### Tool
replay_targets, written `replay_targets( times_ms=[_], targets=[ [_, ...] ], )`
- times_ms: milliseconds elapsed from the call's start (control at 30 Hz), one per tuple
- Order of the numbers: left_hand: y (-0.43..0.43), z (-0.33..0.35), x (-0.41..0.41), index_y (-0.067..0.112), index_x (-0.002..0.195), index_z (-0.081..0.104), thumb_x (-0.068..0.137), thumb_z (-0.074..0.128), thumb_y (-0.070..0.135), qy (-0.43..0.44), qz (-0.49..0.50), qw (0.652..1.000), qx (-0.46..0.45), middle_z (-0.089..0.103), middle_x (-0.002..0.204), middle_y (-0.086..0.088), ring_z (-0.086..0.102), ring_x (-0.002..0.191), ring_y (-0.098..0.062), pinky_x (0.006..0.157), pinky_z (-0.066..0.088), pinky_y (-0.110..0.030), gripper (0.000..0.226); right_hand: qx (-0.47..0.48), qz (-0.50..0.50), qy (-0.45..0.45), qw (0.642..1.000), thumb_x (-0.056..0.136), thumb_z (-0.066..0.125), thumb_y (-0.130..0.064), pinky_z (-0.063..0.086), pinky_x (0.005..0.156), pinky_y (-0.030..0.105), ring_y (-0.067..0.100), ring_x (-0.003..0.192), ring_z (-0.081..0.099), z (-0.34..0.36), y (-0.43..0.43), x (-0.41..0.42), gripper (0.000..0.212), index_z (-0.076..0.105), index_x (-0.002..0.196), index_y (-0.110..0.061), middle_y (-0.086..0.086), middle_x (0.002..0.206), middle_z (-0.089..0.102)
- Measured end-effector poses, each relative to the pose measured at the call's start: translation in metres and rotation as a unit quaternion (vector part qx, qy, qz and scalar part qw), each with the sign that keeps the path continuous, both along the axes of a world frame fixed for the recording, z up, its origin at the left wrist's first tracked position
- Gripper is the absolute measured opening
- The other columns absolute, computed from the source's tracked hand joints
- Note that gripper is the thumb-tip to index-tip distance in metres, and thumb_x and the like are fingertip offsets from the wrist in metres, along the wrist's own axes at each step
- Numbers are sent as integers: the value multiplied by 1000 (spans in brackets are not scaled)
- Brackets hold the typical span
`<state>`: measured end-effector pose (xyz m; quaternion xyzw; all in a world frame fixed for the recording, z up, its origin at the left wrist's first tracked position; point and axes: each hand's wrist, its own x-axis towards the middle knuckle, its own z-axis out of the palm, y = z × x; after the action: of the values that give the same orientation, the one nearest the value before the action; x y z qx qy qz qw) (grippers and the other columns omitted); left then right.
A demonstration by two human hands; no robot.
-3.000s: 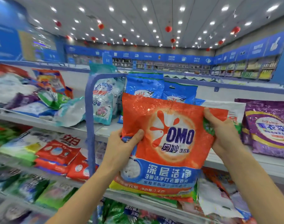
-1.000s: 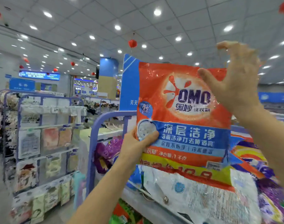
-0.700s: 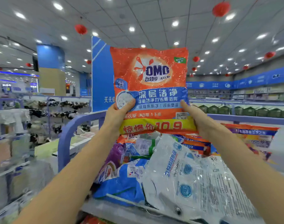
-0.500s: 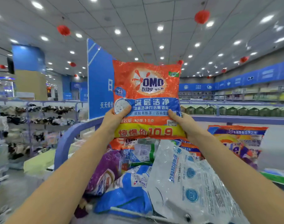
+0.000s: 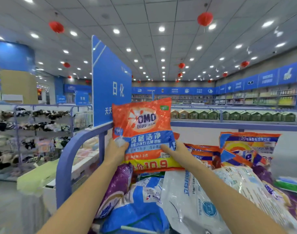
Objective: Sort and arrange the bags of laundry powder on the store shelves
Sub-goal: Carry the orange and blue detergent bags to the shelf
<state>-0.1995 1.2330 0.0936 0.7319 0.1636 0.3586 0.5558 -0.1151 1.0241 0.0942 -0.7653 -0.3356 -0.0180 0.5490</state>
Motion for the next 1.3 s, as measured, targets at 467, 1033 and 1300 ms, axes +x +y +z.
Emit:
replay_targets(
  times_ms=[467,1033,1300],
  targets=[
    [10,-14,9,0,134,36,88,59,11,102,89,986,102,50,131,-23,48,120,-40,98,42,-46,52,-105,-216,-55,969,98,49,-21,43,82,31,19,95,56,-1,-55,45,27,62,113,-3,9,110,65],
    [-57,-39,-4,44,127,-39,77,19,82,133,78,834,530,0,161,4,1,148,-15,118,12,-44,85,-10,-303,123,945,75,78,-28,49,64,30,21,82,61,1,-18,92,41,64,108,-9,10,101,66],
    [-63,-40,-6,39,132,-37,66,-1,85,128,82,824,546,-1,161,3,1,148,-16,117,15,-43,88,271,-153,177,934,77,72,1,58,77,34,28,83,67,37,-21,66,25,67,101,0,20,98,67]
  ],
)
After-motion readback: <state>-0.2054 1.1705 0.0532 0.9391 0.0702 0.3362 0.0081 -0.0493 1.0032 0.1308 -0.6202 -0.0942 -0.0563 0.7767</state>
